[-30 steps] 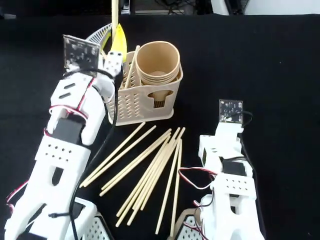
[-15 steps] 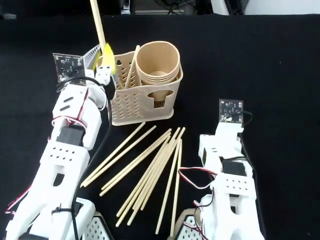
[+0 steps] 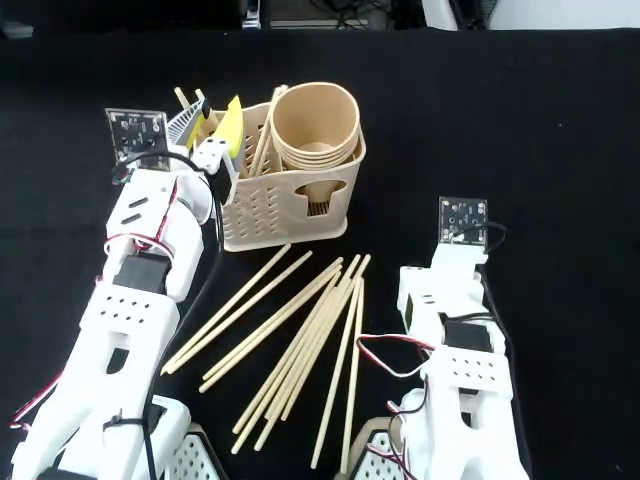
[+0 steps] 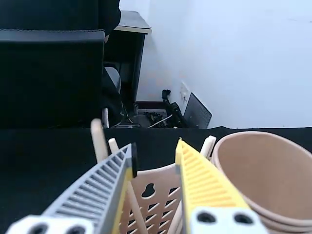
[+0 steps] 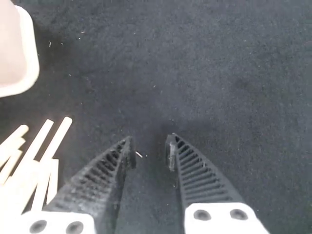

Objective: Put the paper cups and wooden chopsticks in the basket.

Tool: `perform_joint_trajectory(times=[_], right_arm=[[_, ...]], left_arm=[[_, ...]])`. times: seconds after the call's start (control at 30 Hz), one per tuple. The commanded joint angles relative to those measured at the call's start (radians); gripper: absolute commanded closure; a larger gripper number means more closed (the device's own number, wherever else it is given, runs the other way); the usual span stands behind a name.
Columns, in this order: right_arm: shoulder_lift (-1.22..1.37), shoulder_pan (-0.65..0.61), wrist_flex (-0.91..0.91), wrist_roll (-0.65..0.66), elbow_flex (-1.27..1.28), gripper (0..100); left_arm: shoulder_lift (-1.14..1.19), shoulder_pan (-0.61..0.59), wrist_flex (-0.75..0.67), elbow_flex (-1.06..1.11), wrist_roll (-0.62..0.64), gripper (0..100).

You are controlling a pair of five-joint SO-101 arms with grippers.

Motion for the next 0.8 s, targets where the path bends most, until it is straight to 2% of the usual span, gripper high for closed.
perform_joint_trajectory(times=[0.0,0.2,0.33,0.4,0.5,0.77], right_arm=[[-0.012,-0.014,-0.021,-0.005,-0.007,87.4],[-0.012,-0.014,-0.021,-0.005,-0.007,87.4],[-0.012,-0.014,-0.021,-0.005,-0.007,87.4],[-0.012,-0.014,-0.021,-0.005,-0.007,87.4],[-0.012,-0.014,-0.02,-0.005,-0.007,87.4],[-0.012,-0.014,-0.018,-0.005,-0.007,87.4]], left_arm=[[-0.08,-0.035,0.183,-0.163,0.009,84],[-0.249,-0.153,0.528,-0.358,0.002,84],[-0.308,-0.249,0.77,-0.398,-0.014,98],[-0.31,-0.288,0.907,-0.398,-0.091,95],[-0.278,-0.338,1.066,-0.363,-0.247,97],[-0.124,-0.562,1.283,-0.255,-0.621,97]])
